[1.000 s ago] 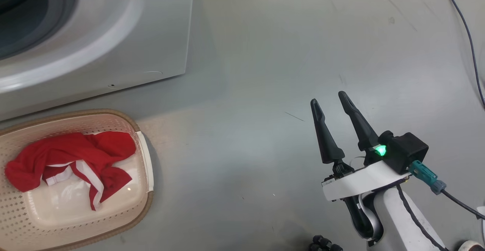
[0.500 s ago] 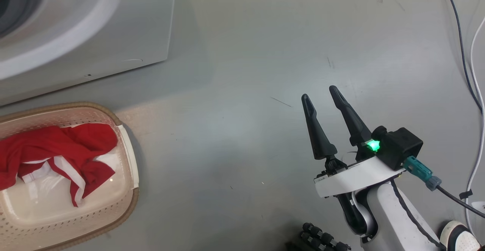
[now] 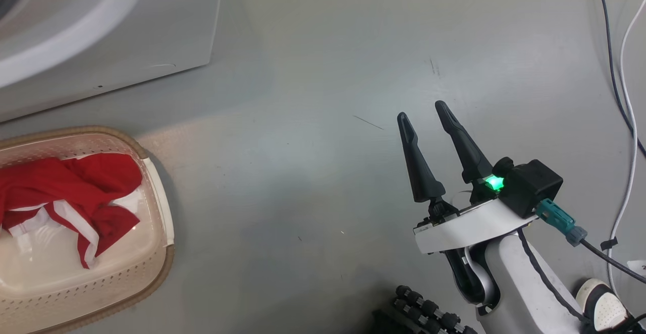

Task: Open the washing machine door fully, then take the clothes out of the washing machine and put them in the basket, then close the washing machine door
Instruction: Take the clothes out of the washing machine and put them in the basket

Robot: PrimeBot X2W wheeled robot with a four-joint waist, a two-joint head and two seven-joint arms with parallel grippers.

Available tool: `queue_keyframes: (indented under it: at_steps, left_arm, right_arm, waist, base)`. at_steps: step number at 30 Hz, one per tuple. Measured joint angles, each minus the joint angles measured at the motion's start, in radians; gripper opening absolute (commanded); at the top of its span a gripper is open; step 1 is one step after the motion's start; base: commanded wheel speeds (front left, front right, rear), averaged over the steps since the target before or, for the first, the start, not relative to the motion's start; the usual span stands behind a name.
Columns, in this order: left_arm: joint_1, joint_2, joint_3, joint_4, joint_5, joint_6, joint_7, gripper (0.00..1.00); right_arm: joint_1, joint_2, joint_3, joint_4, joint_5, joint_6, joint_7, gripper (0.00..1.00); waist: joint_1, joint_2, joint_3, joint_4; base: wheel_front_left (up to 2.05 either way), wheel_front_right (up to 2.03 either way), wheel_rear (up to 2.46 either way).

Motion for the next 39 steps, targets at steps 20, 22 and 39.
queue_keyframes:
  at_steps: [20, 22, 39]
  left_arm:
    - [-0.074, 0.003, 0.009, 0.074, -0.003, 0.018, 0.002, 0.00]
    - [-0.078, -0.003, 0.009, 0.081, -0.004, 0.018, 0.002, 0.00]
    - [-0.079, -0.064, -0.007, 0.151, -0.021, 0.006, -0.127, 0.00]
  right_arm:
    - [-0.018, 0.000, 0.012, -0.002, 0.002, -0.011, 0.000, 1.00]
    - [-0.023, 0.000, 0.013, -0.002, 0.002, -0.011, 0.000, 1.00]
    - [-0.038, 0.000, -0.007, 0.019, -0.002, -0.020, 0.000, 1.00]
  waist:
    - [0.0000, 0.0000, 0.025, -0.003]
    - [0.0000, 0.0000, 0.025, -0.002]
    - [0.0000, 0.0000, -0.031, 0.024]
  base:
    - [0.00, 0.00, 0.00]
    - [0.00, 0.00, 0.00]
    - [0.00, 0.00, 0.00]
